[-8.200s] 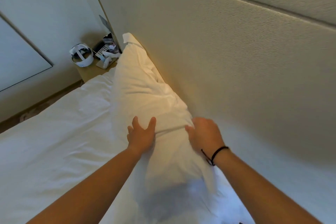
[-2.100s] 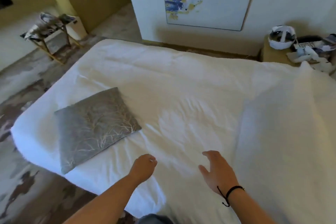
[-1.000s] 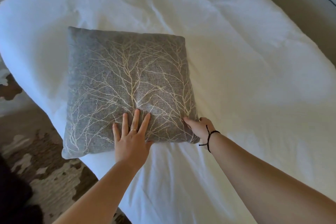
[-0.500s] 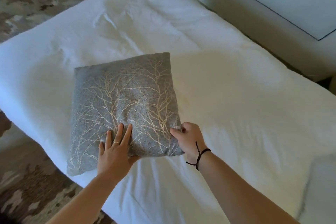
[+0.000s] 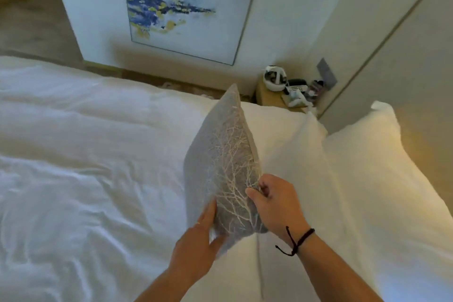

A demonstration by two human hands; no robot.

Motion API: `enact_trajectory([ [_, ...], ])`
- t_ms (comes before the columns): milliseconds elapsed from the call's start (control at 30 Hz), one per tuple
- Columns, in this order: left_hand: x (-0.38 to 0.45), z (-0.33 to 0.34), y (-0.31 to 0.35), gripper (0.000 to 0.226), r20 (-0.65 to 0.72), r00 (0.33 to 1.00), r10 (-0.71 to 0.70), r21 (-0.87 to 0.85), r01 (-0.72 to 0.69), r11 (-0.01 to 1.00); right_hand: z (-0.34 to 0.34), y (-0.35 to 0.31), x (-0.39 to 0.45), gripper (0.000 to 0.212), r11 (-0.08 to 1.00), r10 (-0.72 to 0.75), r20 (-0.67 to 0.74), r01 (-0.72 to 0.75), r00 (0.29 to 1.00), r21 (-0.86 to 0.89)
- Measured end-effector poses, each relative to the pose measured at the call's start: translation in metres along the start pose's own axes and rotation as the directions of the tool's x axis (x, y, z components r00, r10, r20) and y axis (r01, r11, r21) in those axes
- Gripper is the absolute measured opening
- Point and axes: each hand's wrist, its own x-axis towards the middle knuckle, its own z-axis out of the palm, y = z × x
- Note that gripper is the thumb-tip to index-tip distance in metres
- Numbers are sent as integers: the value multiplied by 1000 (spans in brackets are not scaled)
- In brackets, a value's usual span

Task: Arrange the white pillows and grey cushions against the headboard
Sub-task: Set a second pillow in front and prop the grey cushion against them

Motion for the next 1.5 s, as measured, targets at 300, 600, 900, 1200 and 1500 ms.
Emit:
enact_trajectory([
  [300, 8, 141, 149, 64, 389, 913, 121, -86, -94, 992, -99, 224, -73, 23, 894, 449, -154, -443, 880, 72],
  [600, 15, 168, 176, 69, 24, 998, 55, 87, -57, 995, -79, 275, -98, 63, 955, 298, 35, -298, 954, 1],
  [900, 8, 185, 215, 64, -40, 981, 189, 259, -173, 950, -79, 312, -134, 74, 920, 384, 106, -389, 917, 34],
  [1200, 18, 175, 216, 59, 117, 945, 304, 362, -326, 873, -80, 292, -136, 71, 869, 481, 154, -492, 863, 43],
  [1500, 30, 171, 236, 37, 308, 865, 396, 361, -491, 793, -106, 273, -163, 74, 775, 625, 255, -627, 738, -82],
])
